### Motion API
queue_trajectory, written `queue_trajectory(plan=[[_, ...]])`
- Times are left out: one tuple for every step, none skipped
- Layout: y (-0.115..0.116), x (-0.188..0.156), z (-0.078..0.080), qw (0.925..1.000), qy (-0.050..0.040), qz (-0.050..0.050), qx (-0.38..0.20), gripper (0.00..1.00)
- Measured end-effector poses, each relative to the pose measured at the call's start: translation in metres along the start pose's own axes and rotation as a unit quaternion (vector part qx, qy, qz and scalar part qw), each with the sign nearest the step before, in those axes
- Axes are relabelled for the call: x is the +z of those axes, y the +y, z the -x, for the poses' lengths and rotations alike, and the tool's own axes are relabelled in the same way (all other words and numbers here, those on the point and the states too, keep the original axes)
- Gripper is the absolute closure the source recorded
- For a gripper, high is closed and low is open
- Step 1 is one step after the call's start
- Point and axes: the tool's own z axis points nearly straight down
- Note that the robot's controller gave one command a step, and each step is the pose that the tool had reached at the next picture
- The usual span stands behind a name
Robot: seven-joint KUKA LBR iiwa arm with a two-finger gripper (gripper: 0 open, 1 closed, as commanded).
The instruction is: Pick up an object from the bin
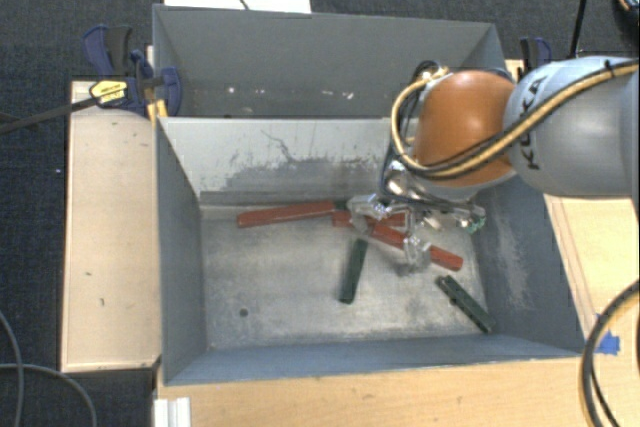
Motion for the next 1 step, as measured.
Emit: queue_trajectory(plan=[[0.0279, 0.0003, 0.0137, 0.9983, 0.0015, 0.001, -0.058, 0.00]])
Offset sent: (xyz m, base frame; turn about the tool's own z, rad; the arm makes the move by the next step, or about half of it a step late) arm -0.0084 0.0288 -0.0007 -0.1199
